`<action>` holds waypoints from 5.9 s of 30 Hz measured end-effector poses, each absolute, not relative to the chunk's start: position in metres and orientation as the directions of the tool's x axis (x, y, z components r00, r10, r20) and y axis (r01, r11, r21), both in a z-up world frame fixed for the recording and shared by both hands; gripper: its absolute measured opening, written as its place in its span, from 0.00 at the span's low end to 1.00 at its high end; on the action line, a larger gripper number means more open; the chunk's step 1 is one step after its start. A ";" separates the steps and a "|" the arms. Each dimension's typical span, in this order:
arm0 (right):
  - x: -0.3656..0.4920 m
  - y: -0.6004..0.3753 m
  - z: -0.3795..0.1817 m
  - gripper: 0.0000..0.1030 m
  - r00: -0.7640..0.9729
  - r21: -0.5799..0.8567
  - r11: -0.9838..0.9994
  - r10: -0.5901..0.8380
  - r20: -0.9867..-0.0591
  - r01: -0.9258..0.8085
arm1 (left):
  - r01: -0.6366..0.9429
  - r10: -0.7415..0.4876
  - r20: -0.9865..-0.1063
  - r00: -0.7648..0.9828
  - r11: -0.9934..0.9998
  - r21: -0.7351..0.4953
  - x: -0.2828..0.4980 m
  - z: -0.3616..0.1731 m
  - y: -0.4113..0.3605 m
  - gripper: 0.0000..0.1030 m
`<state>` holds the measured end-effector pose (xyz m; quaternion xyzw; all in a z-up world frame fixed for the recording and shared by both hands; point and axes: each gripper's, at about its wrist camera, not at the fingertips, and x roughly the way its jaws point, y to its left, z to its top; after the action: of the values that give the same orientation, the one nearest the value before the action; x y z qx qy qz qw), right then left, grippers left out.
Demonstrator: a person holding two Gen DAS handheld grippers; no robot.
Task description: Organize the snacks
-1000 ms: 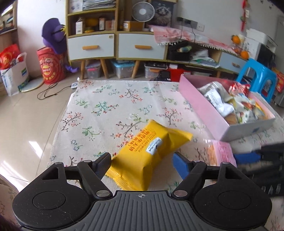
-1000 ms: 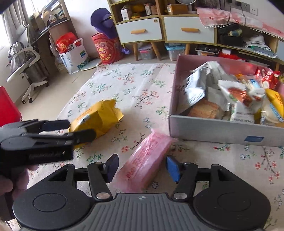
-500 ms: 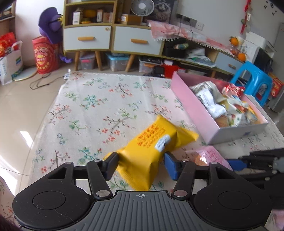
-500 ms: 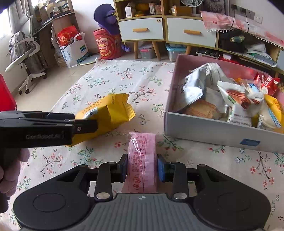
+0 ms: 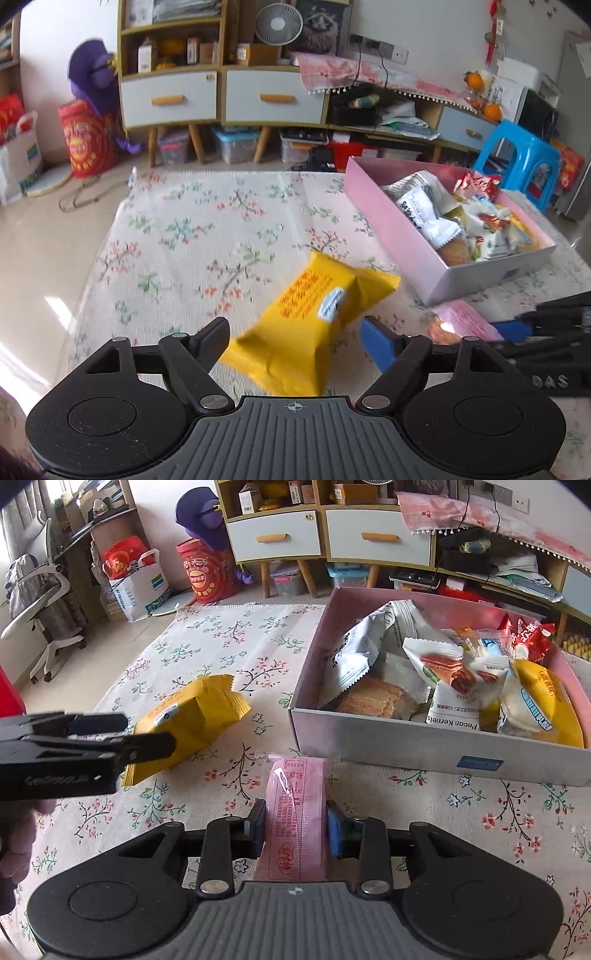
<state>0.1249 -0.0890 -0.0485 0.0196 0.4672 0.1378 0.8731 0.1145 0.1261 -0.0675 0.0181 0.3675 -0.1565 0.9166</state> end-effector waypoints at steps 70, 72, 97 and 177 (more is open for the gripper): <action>0.152 -0.253 -0.005 0.21 0.746 0.369 0.920 0.154 -0.648 0.130 | 0.137 -0.365 -0.637 0.679 0.916 -0.378 0.121 -0.024 0.033 0.36; 0.156 -0.255 -0.007 0.21 0.749 0.371 0.917 0.144 -0.647 0.145 | 0.135 -0.367 -0.636 0.678 0.914 -0.384 0.127 -0.027 0.026 0.36; 0.187 -0.248 -0.027 0.25 0.738 0.333 0.936 0.145 -0.659 0.114 | 0.124 -0.297 -0.626 0.721 0.944 -0.305 0.163 -0.051 -0.019 0.37; 0.008 -0.191 0.000 0.91 0.680 0.062 0.997 0.021 -0.733 0.036 | 0.082 -0.053 -0.731 0.681 0.997 0.004 -0.024 -0.009 0.009 1.00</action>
<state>0.0083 -0.1912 -0.0002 0.0356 0.4001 -0.0040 0.9158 -0.0239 0.0092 -0.0094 0.0181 0.3978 -0.0366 0.9165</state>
